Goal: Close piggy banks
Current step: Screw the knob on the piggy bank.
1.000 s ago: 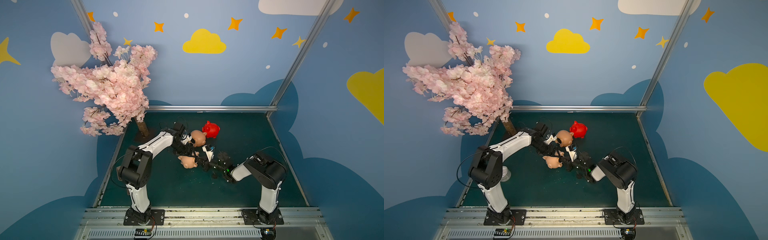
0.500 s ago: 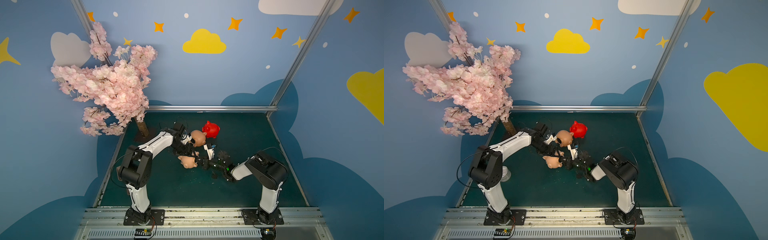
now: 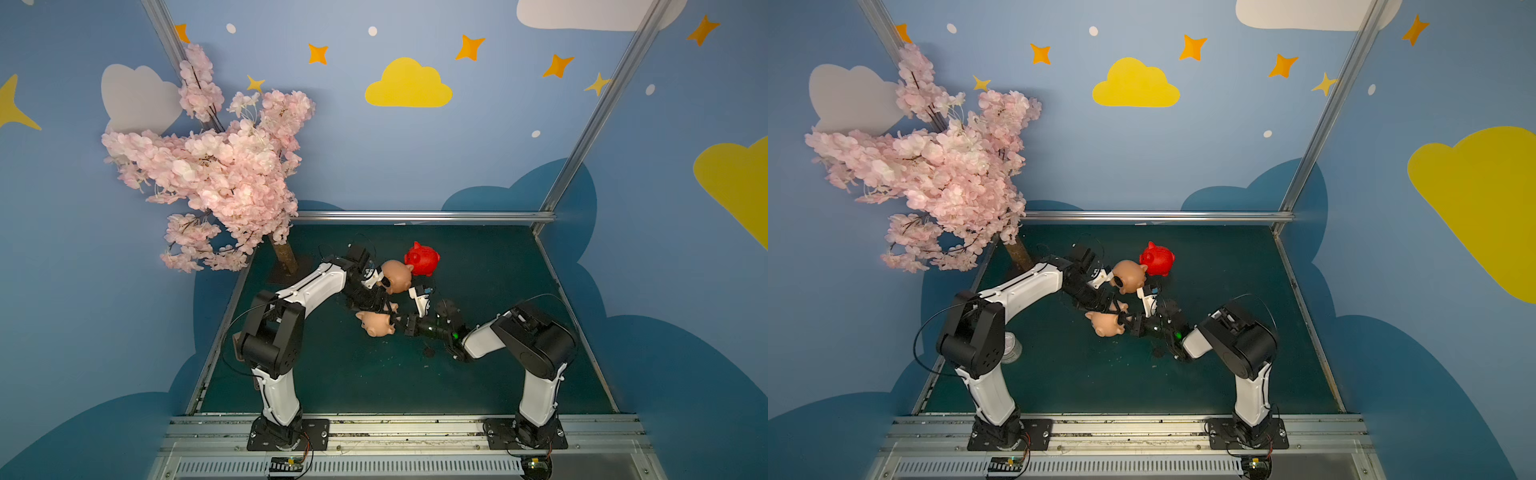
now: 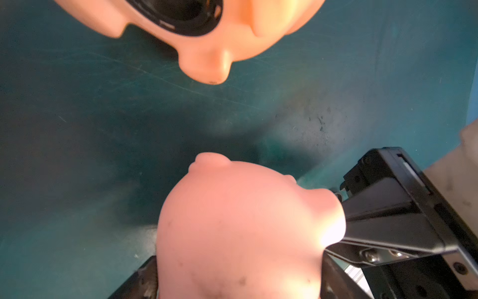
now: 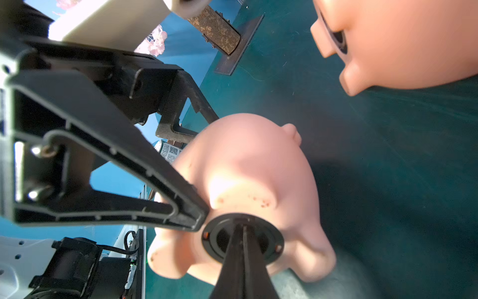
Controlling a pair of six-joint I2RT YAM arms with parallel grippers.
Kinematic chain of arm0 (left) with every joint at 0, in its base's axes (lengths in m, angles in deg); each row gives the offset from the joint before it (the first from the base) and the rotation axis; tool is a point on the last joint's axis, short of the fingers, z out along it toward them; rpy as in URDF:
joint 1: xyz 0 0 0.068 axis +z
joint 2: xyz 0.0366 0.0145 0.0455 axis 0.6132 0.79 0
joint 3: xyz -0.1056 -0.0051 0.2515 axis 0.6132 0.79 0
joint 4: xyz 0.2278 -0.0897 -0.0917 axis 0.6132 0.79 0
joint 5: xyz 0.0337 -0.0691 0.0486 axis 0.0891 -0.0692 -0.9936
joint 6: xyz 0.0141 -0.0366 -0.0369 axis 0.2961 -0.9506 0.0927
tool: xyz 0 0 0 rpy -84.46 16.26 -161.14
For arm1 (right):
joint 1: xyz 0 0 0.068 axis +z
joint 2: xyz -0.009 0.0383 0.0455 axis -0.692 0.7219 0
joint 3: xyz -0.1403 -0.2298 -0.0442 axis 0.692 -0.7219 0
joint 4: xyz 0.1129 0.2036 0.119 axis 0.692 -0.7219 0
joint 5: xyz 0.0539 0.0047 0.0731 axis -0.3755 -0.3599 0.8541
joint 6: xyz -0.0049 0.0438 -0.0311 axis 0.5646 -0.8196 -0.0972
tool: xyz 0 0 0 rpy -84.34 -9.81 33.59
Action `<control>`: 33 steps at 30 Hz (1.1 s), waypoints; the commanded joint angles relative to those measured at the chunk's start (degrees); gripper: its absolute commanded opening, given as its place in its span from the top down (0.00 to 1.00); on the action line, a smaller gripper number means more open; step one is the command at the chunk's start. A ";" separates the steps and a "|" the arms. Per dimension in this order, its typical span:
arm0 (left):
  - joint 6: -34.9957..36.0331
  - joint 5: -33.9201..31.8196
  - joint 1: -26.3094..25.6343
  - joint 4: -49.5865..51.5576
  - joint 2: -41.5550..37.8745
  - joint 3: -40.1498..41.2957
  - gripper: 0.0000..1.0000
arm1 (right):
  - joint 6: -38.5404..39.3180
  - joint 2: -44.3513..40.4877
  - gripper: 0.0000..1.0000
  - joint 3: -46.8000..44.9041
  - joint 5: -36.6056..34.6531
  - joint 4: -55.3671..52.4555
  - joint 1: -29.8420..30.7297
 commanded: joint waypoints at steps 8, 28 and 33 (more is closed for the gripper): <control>0.54 3.09 -1.89 1.65 3.56 1.91 0.26 | -6.17 1.31 1.00 3.45 1.87 -3.49 0.08; 0.42 2.70 -2.12 1.65 3.25 2.16 0.26 | -7.46 0.24 1.00 3.45 1.48 -5.73 -0.43; 0.37 2.52 -1.98 1.43 3.12 2.27 0.26 | -3.76 -2.42 0.93 3.45 0.31 -10.86 -0.18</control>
